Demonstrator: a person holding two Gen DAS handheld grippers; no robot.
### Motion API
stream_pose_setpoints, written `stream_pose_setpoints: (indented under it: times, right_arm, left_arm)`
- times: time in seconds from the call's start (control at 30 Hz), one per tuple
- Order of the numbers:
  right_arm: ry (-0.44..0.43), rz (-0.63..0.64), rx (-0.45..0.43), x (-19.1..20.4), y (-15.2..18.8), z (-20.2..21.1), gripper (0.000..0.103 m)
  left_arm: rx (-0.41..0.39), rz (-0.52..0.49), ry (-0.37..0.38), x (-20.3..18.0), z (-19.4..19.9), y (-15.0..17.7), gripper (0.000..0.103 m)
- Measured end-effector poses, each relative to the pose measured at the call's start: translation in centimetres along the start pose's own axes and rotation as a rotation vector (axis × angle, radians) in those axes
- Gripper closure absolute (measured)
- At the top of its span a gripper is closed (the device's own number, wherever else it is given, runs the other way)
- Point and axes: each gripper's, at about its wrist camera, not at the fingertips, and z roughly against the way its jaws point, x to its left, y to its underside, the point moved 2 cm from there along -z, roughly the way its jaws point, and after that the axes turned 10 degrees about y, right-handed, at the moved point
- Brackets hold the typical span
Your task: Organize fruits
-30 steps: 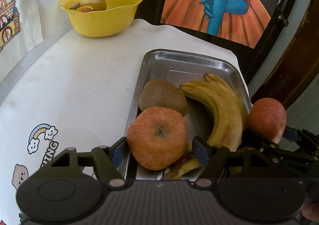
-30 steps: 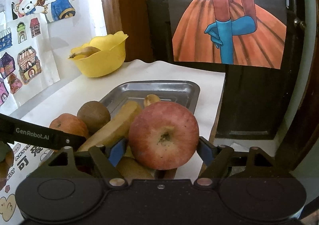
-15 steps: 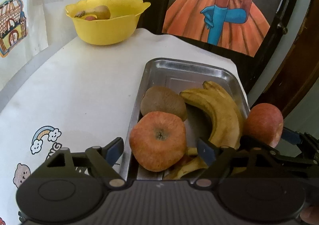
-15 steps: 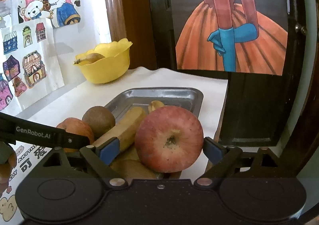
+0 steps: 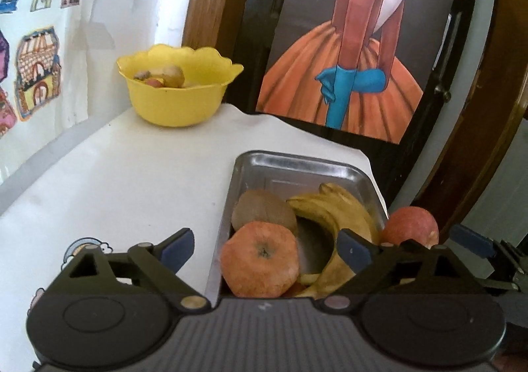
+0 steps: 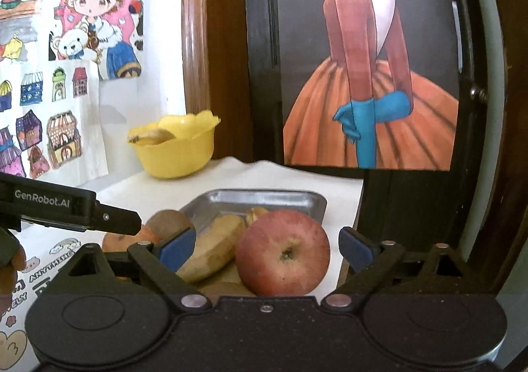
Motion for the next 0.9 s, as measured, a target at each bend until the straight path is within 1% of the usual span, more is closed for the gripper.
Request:
stream_pose_setpoints:
  times: [0.07, 0.13, 0.4, 0.53, 0.63, 0.8, 0.9]
  right_arm:
    - [0.005, -0.005, -0.02, 0.3, 0.1, 0.3, 0.008]
    - [0.005, -0.01, -0.034, 0.5, 0.1, 0.5, 0.005]
    - [0.01, 0.0, -0.084, 1.4, 0.1, 0.7, 0.003]
    - [0.014, -0.008, -0.096, 1.6, 0.2, 0.9, 0.001]
    - [0.012, -0.008, -0.115, 1.7, 0.1, 1.3, 0.001]
    - [0.016, -0.003, -0.159, 1.9, 0.4, 2.0, 0.001]
    - [0.017, 0.005, -0.199, 2.1, 0.7, 2.7, 0.001]
  left_arm:
    - [-0.014, -0.002, 0.0, 0.1, 0.2, 0.0, 0.006]
    - [-0.031, -0.006, -0.006, 0.2, 0.4, 0.0, 0.004]
    - [-0.075, -0.007, -0.016, 0.9, 1.0, 0.1, 0.0]
    - [-0.099, -0.002, -0.024, 1.3, 1.3, 0.2, 0.0]
    - [-0.129, 0.006, -0.026, 1.7, 1.8, 0.3, 0.0]
    - [-0.182, 0.008, -0.026, 2.2, 2.8, 0.9, 0.0]
    - [-0.208, -0.009, -0.044, 2.2, 3.3, 1.2, 0.0]
